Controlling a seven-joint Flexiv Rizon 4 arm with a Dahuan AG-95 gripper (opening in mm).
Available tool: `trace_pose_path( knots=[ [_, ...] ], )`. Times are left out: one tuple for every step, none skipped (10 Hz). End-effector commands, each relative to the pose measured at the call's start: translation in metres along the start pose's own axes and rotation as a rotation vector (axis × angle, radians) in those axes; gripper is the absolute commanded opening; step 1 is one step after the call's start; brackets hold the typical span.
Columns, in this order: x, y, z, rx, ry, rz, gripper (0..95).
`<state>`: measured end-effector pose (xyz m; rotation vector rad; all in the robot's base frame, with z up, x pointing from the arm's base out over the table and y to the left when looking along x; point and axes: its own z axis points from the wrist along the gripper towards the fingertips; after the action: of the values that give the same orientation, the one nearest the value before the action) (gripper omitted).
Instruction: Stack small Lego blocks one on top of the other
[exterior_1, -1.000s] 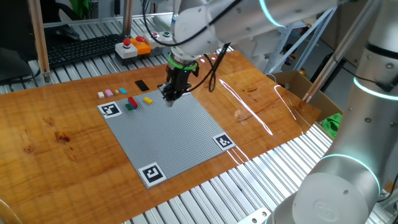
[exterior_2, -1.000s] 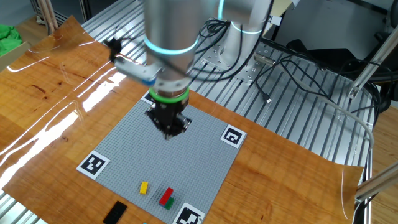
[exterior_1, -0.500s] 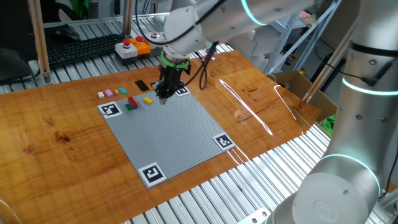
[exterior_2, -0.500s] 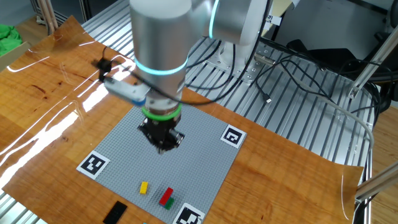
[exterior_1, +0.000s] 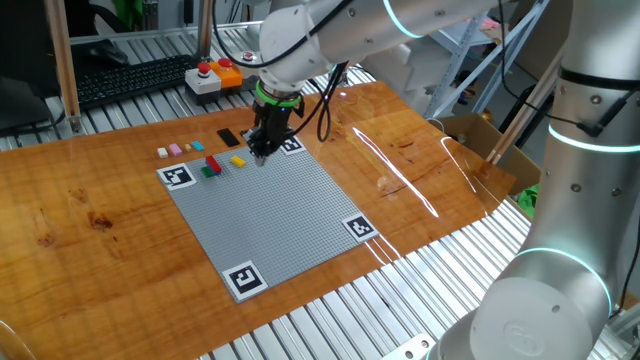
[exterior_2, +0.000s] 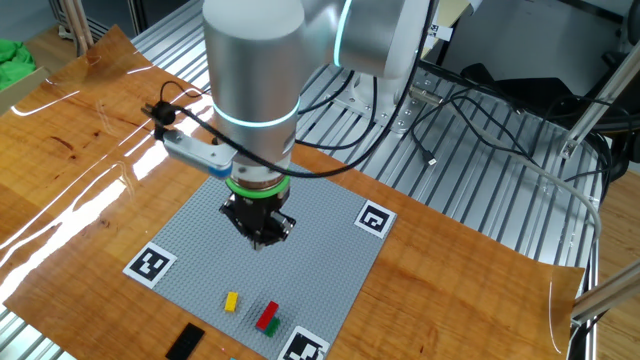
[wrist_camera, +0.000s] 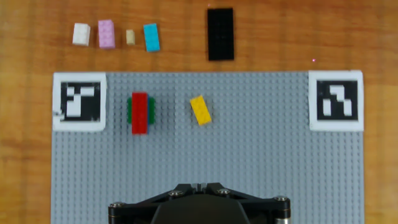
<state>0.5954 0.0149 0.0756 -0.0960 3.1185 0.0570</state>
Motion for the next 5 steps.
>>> trace_pose_path(
  knots=[
    [-0.0018, -0.0012, 0.001, 0.0, -0.005, -0.003, 0.0],
    [-0.0018, -0.0012, 0.001, 0.001, -0.009, -0.008, 0.0],
    [-0.0018, -0.0012, 0.001, 0.002, -0.013, -0.022, 0.0],
    [-0.0018, -0.0012, 0.001, 0.003, -0.013, -0.02, 0.0],
    [-0.0018, -0.0012, 0.001, 0.004, -0.002, -0.011, 0.0]
  ],
)
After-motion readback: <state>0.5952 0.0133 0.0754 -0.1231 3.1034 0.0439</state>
